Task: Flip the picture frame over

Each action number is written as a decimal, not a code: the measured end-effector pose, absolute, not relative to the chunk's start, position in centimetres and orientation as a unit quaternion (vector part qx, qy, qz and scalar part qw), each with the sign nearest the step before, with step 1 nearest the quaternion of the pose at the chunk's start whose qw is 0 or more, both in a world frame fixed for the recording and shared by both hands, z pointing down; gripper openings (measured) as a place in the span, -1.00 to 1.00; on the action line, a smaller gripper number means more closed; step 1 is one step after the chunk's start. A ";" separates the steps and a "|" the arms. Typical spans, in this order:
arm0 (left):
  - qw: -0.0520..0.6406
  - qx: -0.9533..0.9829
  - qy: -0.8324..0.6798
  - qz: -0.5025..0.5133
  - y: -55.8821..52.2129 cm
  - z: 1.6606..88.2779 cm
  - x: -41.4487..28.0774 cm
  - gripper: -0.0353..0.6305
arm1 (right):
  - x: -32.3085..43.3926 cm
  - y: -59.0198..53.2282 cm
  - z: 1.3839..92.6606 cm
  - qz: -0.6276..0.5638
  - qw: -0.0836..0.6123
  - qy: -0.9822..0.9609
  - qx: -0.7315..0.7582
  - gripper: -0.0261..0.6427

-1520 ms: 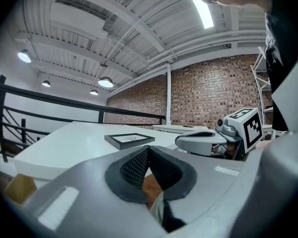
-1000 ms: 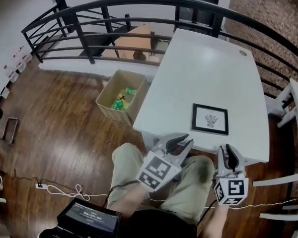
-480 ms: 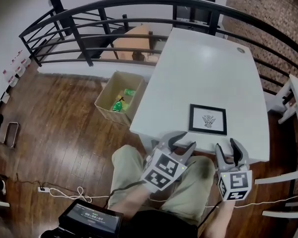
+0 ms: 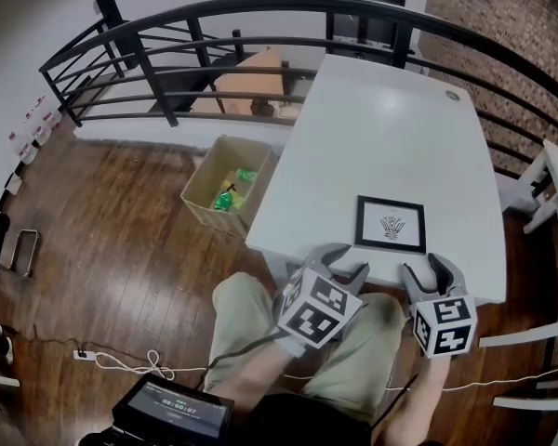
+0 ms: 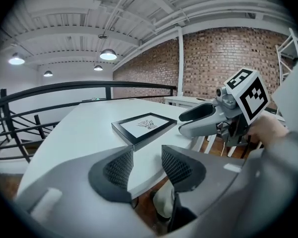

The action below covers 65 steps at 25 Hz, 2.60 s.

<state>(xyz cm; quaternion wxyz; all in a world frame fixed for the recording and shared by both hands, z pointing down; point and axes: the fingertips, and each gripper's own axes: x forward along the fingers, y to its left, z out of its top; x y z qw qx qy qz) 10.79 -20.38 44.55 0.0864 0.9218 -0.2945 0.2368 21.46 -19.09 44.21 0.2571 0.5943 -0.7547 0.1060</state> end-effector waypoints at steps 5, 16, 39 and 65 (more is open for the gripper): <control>0.077 0.919 -0.288 0.257 -20.2 44.7 11.0 -0.35 | 21.9 -19.5 44.5 0.155 0.273 -0.743 0.591 -0.28; 0.045 0.914 -0.294 0.277 -20.3 44.0 10.2 -0.35 | 21.8 -19.8 44.9 0.184 0.289 -0.750 0.566 -0.28; 0.044 0.913 -0.246 0.321 -20.9 44.5 10.6 -0.39 | 21.5 -19.9 44.7 0.215 0.298 -0.757 0.541 -0.29; 0.036 0.918 -0.247 0.309 -19.7 44.4 10.2 -0.41 | 20.8 -18.1 44.5 0.151 0.278 -0.778 0.542 -0.32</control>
